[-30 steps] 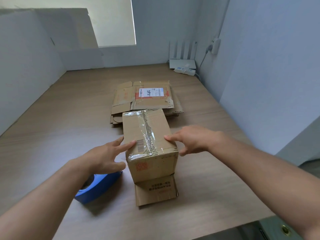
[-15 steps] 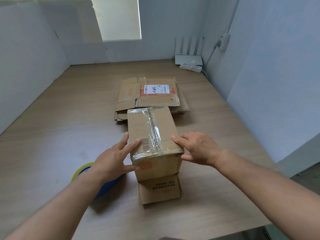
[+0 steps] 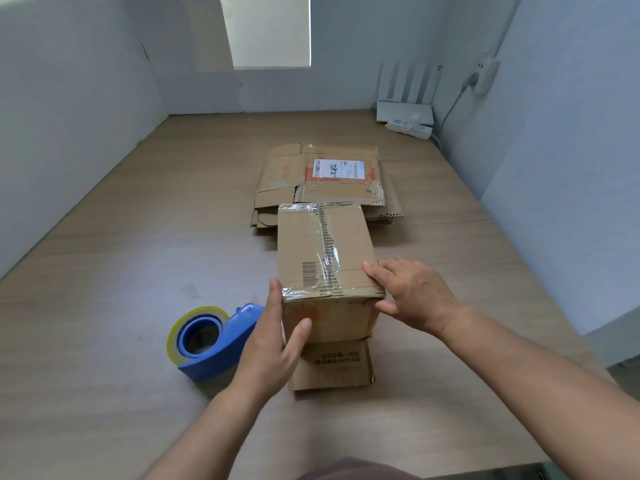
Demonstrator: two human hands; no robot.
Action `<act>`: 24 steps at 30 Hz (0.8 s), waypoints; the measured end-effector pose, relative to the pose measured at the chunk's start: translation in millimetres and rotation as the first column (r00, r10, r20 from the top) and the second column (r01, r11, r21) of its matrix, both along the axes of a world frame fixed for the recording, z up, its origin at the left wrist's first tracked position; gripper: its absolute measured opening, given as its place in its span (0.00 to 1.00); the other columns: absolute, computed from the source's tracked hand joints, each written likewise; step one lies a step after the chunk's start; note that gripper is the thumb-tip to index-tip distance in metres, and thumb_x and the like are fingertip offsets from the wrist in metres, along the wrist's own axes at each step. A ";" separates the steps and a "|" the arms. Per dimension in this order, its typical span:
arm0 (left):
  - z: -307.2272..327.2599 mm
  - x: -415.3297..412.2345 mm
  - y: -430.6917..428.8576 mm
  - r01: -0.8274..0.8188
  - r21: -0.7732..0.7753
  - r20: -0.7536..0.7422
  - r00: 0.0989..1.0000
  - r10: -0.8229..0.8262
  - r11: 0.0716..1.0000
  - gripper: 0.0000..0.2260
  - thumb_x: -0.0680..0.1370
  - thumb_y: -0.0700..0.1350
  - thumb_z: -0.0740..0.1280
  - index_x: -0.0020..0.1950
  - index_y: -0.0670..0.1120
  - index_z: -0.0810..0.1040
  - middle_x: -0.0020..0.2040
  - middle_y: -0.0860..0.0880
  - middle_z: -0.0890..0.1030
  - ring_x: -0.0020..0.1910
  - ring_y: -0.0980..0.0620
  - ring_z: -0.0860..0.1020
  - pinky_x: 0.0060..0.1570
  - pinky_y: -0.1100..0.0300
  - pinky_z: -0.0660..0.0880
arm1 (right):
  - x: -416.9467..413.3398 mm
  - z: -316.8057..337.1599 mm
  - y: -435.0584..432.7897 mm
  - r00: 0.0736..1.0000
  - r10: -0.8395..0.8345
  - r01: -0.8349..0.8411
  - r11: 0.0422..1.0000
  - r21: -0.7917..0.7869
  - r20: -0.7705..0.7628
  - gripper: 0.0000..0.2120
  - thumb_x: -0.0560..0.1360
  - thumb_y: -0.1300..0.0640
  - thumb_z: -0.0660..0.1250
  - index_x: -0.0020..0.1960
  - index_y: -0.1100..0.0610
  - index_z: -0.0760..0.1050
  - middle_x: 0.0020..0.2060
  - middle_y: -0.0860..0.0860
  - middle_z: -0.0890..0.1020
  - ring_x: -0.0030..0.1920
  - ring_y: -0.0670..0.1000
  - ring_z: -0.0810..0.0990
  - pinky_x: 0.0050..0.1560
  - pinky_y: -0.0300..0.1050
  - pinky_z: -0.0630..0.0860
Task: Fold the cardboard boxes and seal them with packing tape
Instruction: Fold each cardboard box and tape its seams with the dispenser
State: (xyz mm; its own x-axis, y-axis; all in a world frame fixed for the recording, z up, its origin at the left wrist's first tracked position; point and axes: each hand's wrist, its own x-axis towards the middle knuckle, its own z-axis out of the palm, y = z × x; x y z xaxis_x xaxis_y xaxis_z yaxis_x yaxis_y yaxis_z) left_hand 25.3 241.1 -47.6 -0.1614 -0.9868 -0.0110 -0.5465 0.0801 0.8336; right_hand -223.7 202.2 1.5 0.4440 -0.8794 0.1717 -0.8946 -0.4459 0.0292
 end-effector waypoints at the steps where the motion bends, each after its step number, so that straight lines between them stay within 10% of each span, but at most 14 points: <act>1: 0.5 -4.3 -0.9 -0.012 0.052 -0.053 0.998 0.015 0.999 0.36 0.79 0.55 0.61 0.76 0.60 0.37 0.72 0.65 0.58 0.72 0.61 0.59 0.68 0.63 0.60 | -0.5 -0.2 -0.5 1.000 -0.003 0.003 1.000 -0.003 -0.003 0.32 0.59 0.53 0.82 0.59 0.64 0.79 0.42 0.59 0.83 0.39 0.59 0.82 0.39 0.50 0.79; 5: 3.4 -8.3 -8.2 0.003 0.186 -0.179 0.983 0.031 0.983 0.38 0.79 0.55 0.62 0.78 0.56 0.38 0.72 0.62 0.60 0.69 0.64 0.59 0.67 0.64 0.59 | -1.2 -2.2 -4.0 1.000 -0.011 0.012 1.000 0.024 -0.012 0.32 0.69 0.51 0.75 0.69 0.62 0.71 0.53 0.60 0.80 0.51 0.60 0.79 0.54 0.52 0.75; 9: 6.2 6.5 -12.2 0.043 0.257 0.025 0.998 -0.051 0.965 0.37 0.77 0.61 0.61 0.79 0.54 0.45 0.74 0.53 0.67 0.67 0.51 0.71 0.67 0.52 0.69 | -2.7 -5.0 -7.2 0.998 -0.031 0.035 0.997 0.067 -0.052 0.33 0.75 0.45 0.66 0.75 0.56 0.61 0.63 0.55 0.75 0.61 0.56 0.73 0.64 0.47 0.66; 12: 21.0 23.1 -17.6 0.114 0.096 0.117 0.985 -0.125 0.989 0.36 0.79 0.54 0.62 0.76 0.61 0.38 0.73 0.59 0.62 0.53 0.63 0.74 0.59 0.61 0.68 | -2.5 -6.1 -8.5 0.998 -0.031 0.036 0.997 0.072 -0.063 0.33 0.75 0.44 0.65 0.75 0.55 0.60 0.63 0.54 0.74 0.61 0.55 0.72 0.64 0.47 0.65; 18: 46.3 51.4 -57.5 0.400 -0.139 0.620 0.748 -0.236 0.906 0.26 0.81 0.48 0.62 0.76 0.59 0.56 0.76 0.60 0.57 0.72 0.57 0.64 0.64 0.61 0.68 | -4.0 -5.3 -12.1 0.996 -0.027 0.033 0.997 0.071 -0.084 0.34 0.75 0.43 0.65 0.75 0.55 0.59 0.63 0.53 0.74 0.61 0.54 0.72 0.63 0.46 0.65; 24: 39.5 49.2 -56.8 0.442 -0.221 0.543 0.796 -0.267 0.869 0.27 0.76 0.46 0.70 0.74 0.48 0.67 0.75 0.58 0.58 0.69 0.58 0.69 0.61 0.65 0.69 | -4.2 -6.8 -11.3 0.997 -0.023 0.029 0.997 0.075 -0.079 0.34 0.75 0.43 0.65 0.75 0.55 0.59 0.63 0.54 0.74 0.61 0.55 0.72 0.63 0.47 0.66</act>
